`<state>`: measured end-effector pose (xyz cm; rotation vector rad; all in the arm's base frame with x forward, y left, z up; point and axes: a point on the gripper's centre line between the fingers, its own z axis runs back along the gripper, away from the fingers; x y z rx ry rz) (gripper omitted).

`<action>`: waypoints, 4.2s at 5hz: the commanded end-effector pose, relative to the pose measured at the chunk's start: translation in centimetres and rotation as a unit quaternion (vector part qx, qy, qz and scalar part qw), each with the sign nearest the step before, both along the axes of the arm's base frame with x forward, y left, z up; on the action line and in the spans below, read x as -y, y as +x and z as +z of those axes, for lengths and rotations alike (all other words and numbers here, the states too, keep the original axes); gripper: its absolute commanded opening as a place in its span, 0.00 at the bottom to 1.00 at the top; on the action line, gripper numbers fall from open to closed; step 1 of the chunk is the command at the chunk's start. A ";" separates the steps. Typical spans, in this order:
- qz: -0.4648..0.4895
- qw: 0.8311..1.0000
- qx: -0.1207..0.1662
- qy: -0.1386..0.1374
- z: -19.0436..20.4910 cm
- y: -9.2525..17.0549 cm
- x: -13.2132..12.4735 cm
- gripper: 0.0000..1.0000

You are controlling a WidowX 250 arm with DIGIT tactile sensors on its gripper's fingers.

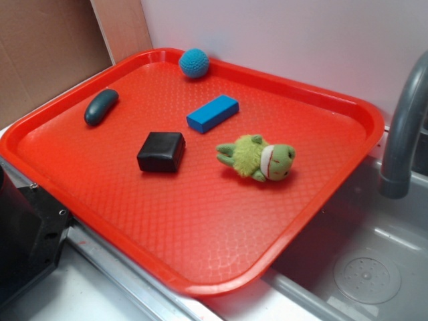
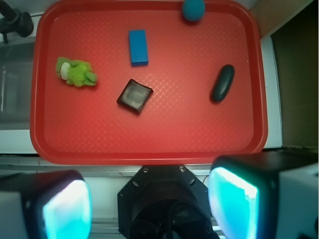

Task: Grab the green animal.

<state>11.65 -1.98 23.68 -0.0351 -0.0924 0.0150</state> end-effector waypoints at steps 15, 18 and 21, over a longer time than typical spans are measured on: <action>-0.469 0.881 -0.047 0.035 -21.2 14.8 12.5 0.00; -0.228 0.971 -0.015 0.076 -11.3 11.7 6.2 0.00; 0.011 1.000 0.020 0.019 -6.1 4.9 -0.8 0.00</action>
